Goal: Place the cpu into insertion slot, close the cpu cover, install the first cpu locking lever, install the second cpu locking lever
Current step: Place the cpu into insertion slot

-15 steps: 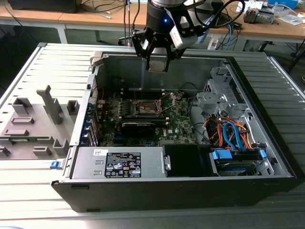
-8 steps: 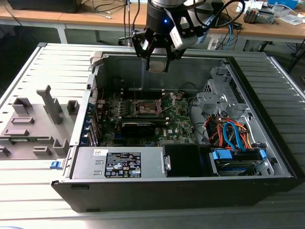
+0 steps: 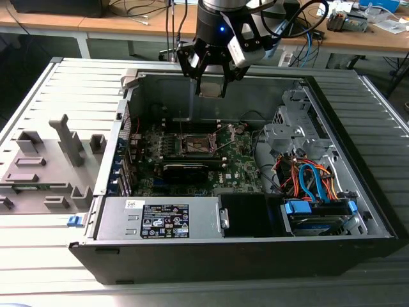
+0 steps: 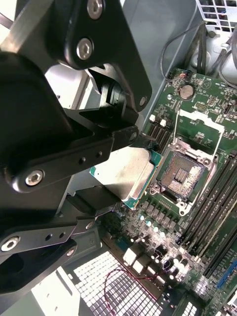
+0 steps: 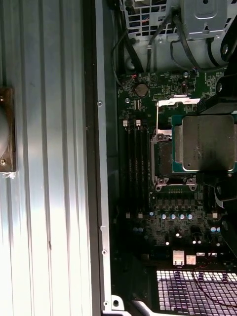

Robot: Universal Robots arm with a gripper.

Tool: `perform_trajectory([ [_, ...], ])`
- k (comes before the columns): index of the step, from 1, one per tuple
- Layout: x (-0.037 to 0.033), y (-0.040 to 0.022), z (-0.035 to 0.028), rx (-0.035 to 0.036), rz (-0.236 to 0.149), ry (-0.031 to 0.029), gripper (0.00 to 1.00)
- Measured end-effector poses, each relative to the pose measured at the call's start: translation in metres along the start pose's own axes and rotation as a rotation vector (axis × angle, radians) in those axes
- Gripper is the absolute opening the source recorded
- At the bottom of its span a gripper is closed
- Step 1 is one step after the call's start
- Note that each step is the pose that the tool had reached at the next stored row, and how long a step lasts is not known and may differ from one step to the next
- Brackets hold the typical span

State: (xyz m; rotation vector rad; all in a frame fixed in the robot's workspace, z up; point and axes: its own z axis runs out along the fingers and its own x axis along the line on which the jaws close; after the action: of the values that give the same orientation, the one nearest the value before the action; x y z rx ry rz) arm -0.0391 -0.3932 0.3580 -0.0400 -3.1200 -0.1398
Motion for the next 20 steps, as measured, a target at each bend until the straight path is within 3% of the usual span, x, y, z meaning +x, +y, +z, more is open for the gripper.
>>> perform_trajectory([
  [20, -0.0001, -0.003, 0.0034, -0.0001, 0.0, 0.0, 0.55],
])
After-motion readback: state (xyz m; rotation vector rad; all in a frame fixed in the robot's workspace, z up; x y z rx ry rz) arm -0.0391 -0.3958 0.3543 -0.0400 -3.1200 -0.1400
